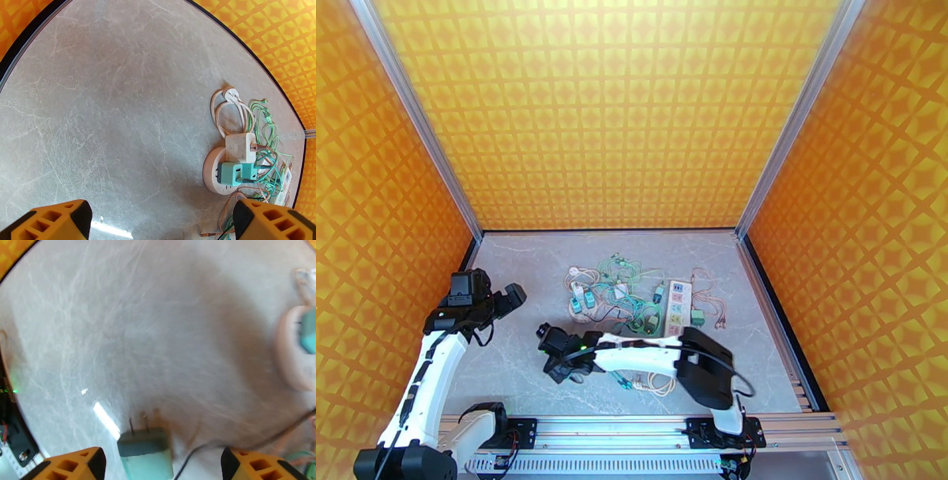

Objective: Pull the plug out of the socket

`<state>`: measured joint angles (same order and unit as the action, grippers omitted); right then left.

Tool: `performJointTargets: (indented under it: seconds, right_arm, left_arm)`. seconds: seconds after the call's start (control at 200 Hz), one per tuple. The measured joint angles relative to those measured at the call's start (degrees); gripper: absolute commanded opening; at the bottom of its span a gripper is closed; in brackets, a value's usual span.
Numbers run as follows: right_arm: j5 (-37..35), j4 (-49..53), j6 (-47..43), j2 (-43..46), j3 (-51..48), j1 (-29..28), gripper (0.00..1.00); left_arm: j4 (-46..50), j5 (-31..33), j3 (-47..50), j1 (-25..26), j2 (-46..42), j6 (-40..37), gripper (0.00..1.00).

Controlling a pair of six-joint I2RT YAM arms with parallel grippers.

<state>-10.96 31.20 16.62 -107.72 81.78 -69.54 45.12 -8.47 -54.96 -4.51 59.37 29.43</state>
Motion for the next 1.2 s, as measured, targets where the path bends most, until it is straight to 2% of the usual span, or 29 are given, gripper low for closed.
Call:
performJointTargets:
  seconds: [0.155, 0.25, 0.46, 0.555, 0.715, 0.91, 1.2]
  right_arm:
    - [-2.19, 0.02, -0.17, 8.87, -0.74, 4.20, 0.84]
    - [-2.91, -0.04, 0.26, 12.15, -0.74, 8.22, 0.80]
    - [-2.10, -0.17, 3.58, 12.37, -0.74, 16.85, 0.65]
    - [-0.17, -0.20, 5.88, 11.15, -0.74, 20.17, 0.57]
    - [3.78, -0.74, 8.81, 7.56, -0.72, 24.28, 0.54]
    - [6.80, -1.05, 9.90, 4.61, -0.68, 25.75, 0.54]
    - [10.19, -2.10, 10.58, 3.78, 0.00, 27.41, 0.52]
  left_arm:
    - [-2.86, -1.60, 0.79, 0.02, -0.04, -0.11, 0.89]
    - [-4.87, -3.48, 1.33, 0.48, 0.94, -0.13, 0.82]
    - [-9.25, -5.90, 1.70, 5.75, 9.33, -0.07, 0.71]
    - [-11.08, -6.34, 2.03, 9.20, 12.74, -0.02, 0.63]
    - [-14.01, -6.56, 2.49, 16.52, 17.42, 0.83, 0.60]
    - [-15.52, -4.81, 1.64, 24.00, 23.61, 2.49, 0.59]
    - [-16.28, -1.46, -3.91, 28.37, 31.76, 3.78, 0.59]
